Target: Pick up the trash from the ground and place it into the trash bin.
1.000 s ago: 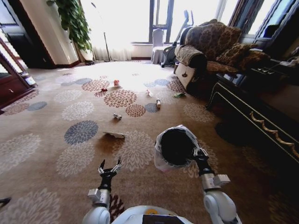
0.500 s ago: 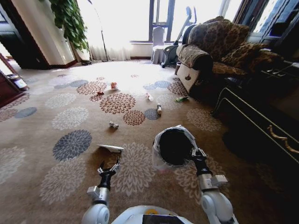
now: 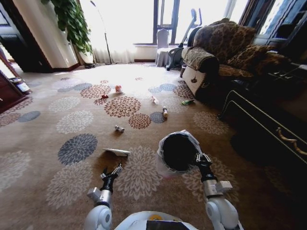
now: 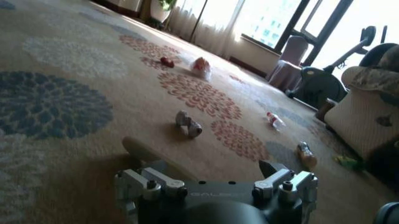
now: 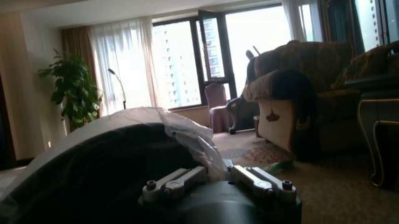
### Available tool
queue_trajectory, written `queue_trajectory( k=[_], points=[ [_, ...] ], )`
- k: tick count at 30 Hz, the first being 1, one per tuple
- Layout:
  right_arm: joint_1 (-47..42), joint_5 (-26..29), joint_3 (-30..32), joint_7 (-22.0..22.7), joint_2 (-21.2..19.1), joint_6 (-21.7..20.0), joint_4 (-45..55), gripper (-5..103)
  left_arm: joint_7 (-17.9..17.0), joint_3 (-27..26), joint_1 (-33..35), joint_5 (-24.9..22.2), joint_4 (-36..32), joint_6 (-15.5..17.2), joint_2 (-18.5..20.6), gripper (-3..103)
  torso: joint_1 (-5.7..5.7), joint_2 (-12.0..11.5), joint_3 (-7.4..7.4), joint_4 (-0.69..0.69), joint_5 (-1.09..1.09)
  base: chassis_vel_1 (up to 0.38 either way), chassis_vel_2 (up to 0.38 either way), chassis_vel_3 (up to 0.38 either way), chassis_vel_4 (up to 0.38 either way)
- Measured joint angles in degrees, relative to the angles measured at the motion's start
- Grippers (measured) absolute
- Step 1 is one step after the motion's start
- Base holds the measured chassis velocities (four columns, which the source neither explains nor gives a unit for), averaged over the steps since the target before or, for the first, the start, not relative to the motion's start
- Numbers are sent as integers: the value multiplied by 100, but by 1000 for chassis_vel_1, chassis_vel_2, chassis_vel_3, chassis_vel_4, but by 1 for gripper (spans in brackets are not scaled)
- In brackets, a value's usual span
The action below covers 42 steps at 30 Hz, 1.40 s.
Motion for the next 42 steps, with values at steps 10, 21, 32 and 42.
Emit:
queue_trajectory(
  k=[10, 21, 32, 42],
  points=[
    [6, 51, 22, -4, -43, 140, -55, 0, 2, 0, -132, -64, 28, 152, 47, 99, 0, -1, 0, 2, 0, 224, 221, -218, -226],
    [-29, 25, 102, -1, -76, 222, -107, 0, 31, 63, -321, -648, 94, 548, 128, 98, 0, 0, 0, -1, 2, -12, 19, 17, -7],
    [-48, 2, 80, -3, -105, 218, -127, 0, -204, 154, -746, -1312, 276, 965, 134, 98, 0, 0, 0, 0, 0, -99, 125, 107, -108],
    [-30, -14, 111, -1, -212, 112, -139, 0, -1105, 270, -1035, -2056, 471, 1721, 73, 97, 6, -3, 3, 1, 0, -184, 185, 183, -172]
  ],
)
